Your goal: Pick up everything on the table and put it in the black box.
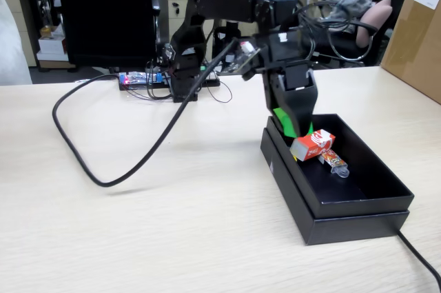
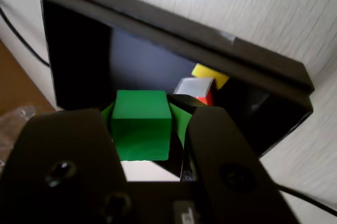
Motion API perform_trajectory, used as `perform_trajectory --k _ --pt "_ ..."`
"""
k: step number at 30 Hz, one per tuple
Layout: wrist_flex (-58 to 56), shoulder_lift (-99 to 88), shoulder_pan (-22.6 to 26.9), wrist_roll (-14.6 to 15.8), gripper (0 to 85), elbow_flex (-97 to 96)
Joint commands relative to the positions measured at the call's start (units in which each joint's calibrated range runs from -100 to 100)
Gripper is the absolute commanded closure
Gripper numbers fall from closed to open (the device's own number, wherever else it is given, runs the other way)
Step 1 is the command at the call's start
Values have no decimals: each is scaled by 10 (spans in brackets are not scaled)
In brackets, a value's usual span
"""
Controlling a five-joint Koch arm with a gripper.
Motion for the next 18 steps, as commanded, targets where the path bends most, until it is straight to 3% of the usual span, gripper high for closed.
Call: perform_trajectory --k 1,10,13,16,17,18 --pt "-3 -45 20 -6 827 65" --pt "-3 -10 48 2 822 -12" --pt "-4 -10 50 2 742 -41" --pt "-3 -12 49 2 741 -64" --pt "-4 -14 48 3 721 -70" --pt "-4 -15 46 2 591 -83"
